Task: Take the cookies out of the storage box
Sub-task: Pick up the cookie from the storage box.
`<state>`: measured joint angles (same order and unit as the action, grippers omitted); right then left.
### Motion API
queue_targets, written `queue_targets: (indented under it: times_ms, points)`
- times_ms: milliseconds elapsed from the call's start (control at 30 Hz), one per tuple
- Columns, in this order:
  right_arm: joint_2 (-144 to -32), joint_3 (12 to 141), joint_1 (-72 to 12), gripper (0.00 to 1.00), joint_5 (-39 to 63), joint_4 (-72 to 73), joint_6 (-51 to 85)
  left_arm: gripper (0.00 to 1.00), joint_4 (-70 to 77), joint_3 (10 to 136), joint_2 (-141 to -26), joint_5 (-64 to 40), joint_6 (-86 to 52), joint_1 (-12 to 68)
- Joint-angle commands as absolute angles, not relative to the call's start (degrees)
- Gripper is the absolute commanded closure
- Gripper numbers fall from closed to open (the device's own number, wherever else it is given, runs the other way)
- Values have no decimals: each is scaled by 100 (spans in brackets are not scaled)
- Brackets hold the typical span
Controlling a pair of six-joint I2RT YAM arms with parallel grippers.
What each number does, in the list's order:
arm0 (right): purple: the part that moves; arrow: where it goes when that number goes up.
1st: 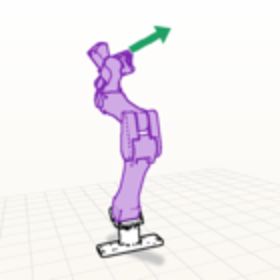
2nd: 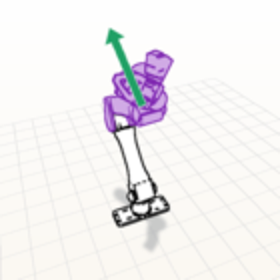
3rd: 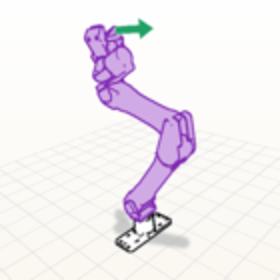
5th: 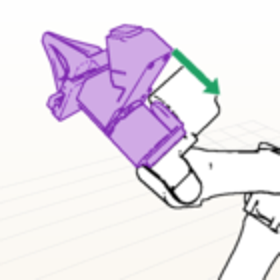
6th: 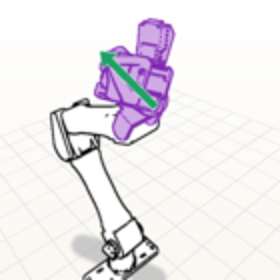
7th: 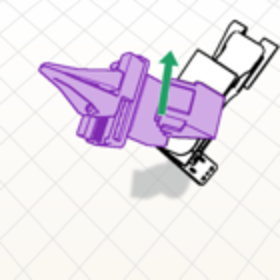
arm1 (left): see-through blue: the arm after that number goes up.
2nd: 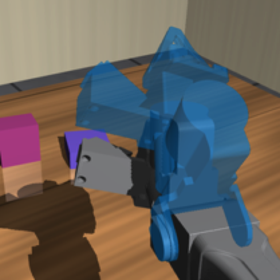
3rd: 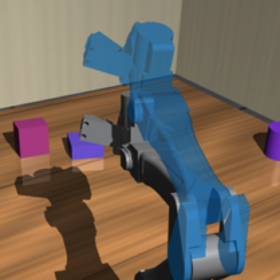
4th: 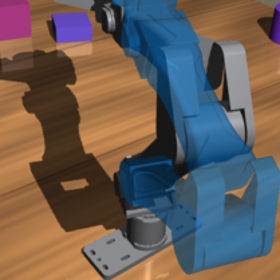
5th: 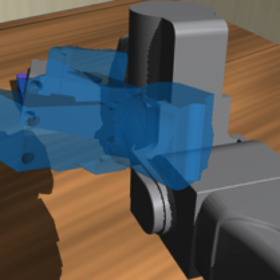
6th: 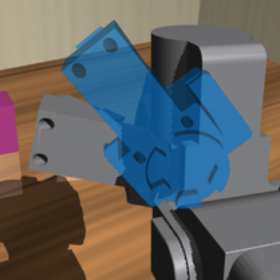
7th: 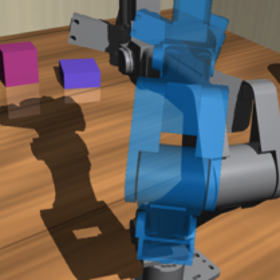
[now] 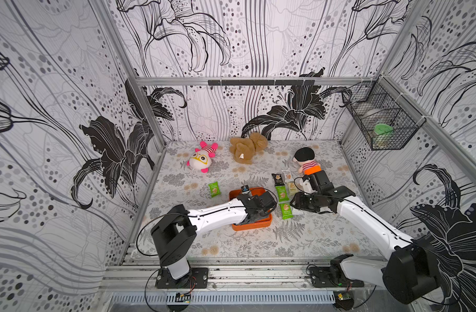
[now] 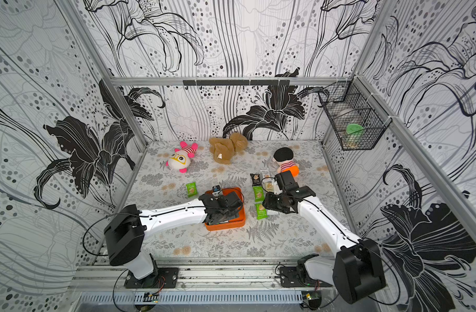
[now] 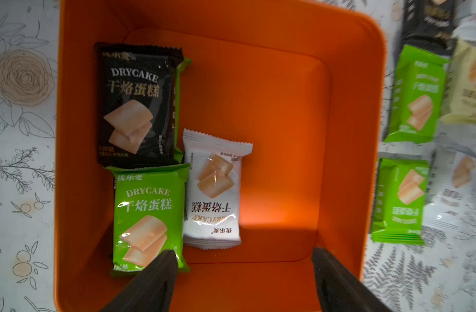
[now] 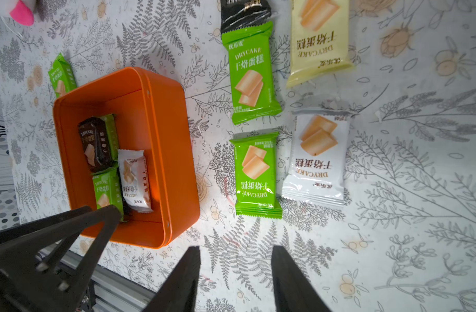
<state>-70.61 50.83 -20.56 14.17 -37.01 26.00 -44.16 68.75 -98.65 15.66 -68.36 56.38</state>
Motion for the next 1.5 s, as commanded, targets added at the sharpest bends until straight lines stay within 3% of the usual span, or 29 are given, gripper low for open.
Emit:
queue_targets:
  times_ms: [0,367,833,1467]
  points:
    - [-6922,4938,-2081,52,1441,-3805,2451,16,-4531,7054,-10071,1764,-7085,5668]
    - [-7063,5050,-2074,52,1351,-3862,2242,16,-4559,7817,-11035,1714,-6690,5651]
    - [-7416,5165,-2074,52,1292,-3792,2118,15,-4459,7418,-11016,1680,-6462,5223]
    - [-7795,5484,-2074,52,1246,-3773,2057,15,-4458,8141,-11361,1549,-6179,5177]
